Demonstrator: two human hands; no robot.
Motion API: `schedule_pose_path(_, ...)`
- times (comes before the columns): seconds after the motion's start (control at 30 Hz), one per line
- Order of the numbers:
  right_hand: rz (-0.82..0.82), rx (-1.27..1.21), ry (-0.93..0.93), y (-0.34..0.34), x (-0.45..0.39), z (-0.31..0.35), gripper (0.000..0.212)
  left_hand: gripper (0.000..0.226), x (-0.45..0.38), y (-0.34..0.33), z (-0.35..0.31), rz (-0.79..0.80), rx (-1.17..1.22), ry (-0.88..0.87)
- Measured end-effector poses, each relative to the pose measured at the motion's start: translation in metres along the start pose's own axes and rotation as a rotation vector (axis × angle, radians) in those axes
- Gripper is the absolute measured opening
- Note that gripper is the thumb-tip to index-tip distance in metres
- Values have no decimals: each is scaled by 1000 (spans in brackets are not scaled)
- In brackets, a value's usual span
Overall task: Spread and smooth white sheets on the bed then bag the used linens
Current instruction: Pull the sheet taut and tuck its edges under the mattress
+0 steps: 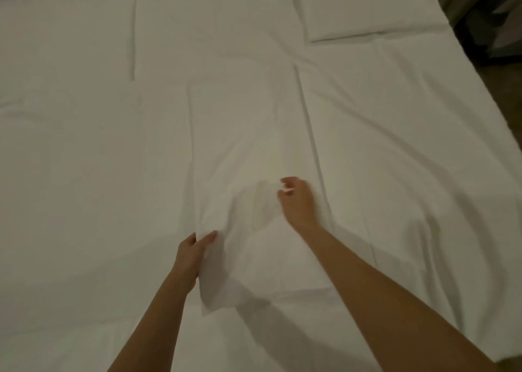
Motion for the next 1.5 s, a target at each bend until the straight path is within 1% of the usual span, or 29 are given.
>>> schedule_pose_path(0.03, -98, 23, 9, 24, -5, -5, 30, 27, -1, -3, -4, -8, -2, -16)
schedule_pose_path(0.07, -163, 46, -25, 43, -9, -15, 33, 22, -2, -6, -8, -17, 5, -31)
schedule_pose_path(0.13, -208, 89, -191, 70, -14, -39, 42, 16, -6, -6, -13, -40, -1, -56)
schedule_pose_path(0.2, -150, -1, -321, 81, -17, -62, 46, 17, -9, -3, -17, -55, -23, -84)
schedule_pose_path(0.27, -26, -190, -396, 75, -13, -72, 40, 18, -8, 5, -19, -76, -33, -121)
schedule_pose_path(0.3, 42, -239, -415, 71, -11, -73, 37, 18, -7, 11, -20, -97, -36, -138)
schedule_pose_path(0.37, 119, -284, -414, 68, -8, -73, 33, 18, -8, 26, -15, -148, -41, -142)
schedule_pose_path(0.47, 137, -310, -407, 67, -7, -72, 31, 27, -12, 46, 8, -190, -64, -37)
schedule_pose_path(0.53, 183, -231, -388, 63, -13, -72, 31, 32, -11, 46, 22, -174, -99, 20)
schedule_pose_path(0.63, 247, -94, -332, 54, -23, -68, 35, 34, -8, 38, 31, -178, -128, 33)
schedule_pose_path(0.7, 243, -44, -298, 51, -29, -68, 34, 35, -8, 38, 32, -187, -140, 36)
schedule_pose_path(0.8, 206, -46, -264, 52, -33, -68, 32, 35, -11, 41, 25, -153, -134, 81)
schedule_pose_path(0.87, 192, -77, -264, 52, -40, -63, 32, 36, -18, 42, 10, -141, -77, 81)
schedule_pose_path(0.97, 173, -170, -267, 46, -58, -48, 32, 43, -42, 42, -25, -153, 19, 25)
schedule_pose_path(1.1, 130, -240, -261, 36, -90, -20, 28, 53, -78, 31, -77, -157, 33, -44)
schedule_pose_path(1.2, 89, -260, -250, 28, -117, -1, 28, 50, -105, 24, -110, -141, 38, -50)
schedule_pose_path(1.3, 58, -283, -242, 21, -151, 18, 33, 48, -133, 18, -146, -103, 60, -65)
schedule_pose_path(1.4, 67, -310, -239, 13, -186, 39, 40, 50, -161, 12, -191, -79, 30, -104)
schedule_pose_path(1.5, 71, -357, -236, 7, -220, 63, 42, 48, -186, 2, -235, -75, -6, -164)
Point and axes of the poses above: each hand's wrist, its own x-axis away from the middle knuckle, its own y-axis out of the back of the hand, z = x × y, the point moved 6 cm from there along -x, towards the middle knuckle, and after that the axes turned 4 degrees about -x, right-handed, at the moved point
